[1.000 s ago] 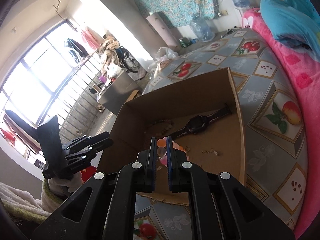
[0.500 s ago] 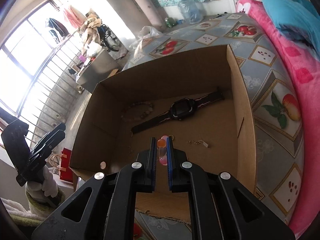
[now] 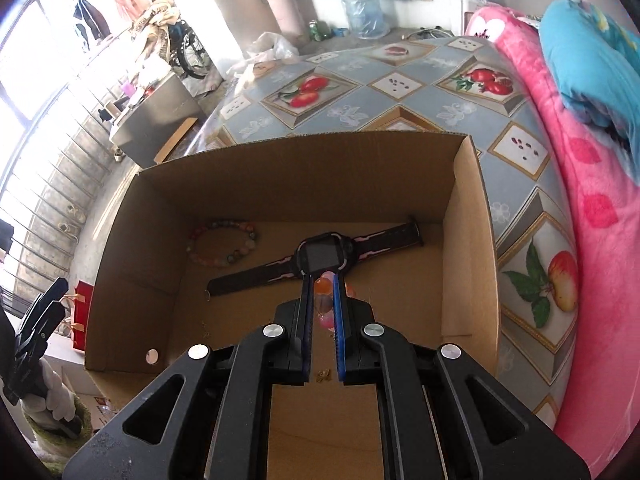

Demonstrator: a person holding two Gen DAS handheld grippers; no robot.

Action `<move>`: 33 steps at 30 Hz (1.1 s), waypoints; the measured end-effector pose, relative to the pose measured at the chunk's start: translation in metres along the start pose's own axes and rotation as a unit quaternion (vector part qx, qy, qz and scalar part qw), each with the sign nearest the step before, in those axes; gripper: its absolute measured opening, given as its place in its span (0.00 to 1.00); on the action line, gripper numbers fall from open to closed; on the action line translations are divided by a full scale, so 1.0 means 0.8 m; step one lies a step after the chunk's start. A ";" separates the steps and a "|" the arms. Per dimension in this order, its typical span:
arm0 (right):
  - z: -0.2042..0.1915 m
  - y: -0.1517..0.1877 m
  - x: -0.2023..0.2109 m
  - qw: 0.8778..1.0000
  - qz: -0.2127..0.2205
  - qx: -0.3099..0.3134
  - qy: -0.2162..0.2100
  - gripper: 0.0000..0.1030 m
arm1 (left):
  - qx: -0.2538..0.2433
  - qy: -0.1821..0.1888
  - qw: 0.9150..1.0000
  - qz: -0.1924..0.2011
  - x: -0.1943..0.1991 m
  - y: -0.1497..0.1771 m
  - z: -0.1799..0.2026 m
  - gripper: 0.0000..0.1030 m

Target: Organize jewelry

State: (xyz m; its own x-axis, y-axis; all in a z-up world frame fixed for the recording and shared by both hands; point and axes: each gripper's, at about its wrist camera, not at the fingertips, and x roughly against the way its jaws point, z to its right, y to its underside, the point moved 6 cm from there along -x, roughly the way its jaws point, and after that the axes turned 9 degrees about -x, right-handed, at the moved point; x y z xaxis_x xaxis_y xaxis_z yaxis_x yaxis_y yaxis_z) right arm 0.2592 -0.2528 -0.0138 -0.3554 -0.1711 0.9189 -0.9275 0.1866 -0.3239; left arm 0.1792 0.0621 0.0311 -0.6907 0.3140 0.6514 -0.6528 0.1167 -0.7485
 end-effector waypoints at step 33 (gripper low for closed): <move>0.094 0.078 0.056 0.986 0.050 -0.157 -0.033 0.42 | 0.088 0.117 0.985 -0.088 -0.058 0.038 0.029 0.59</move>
State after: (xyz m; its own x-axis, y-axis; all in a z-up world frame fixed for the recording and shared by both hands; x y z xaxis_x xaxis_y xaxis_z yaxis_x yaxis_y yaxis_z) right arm 0.1767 -0.3218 -0.0096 -0.4596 -0.1982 0.8657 -0.8097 0.4939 -0.3168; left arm 0.1843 0.0293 -0.0195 -0.4851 0.5153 0.7065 -0.8139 0.0294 -0.5803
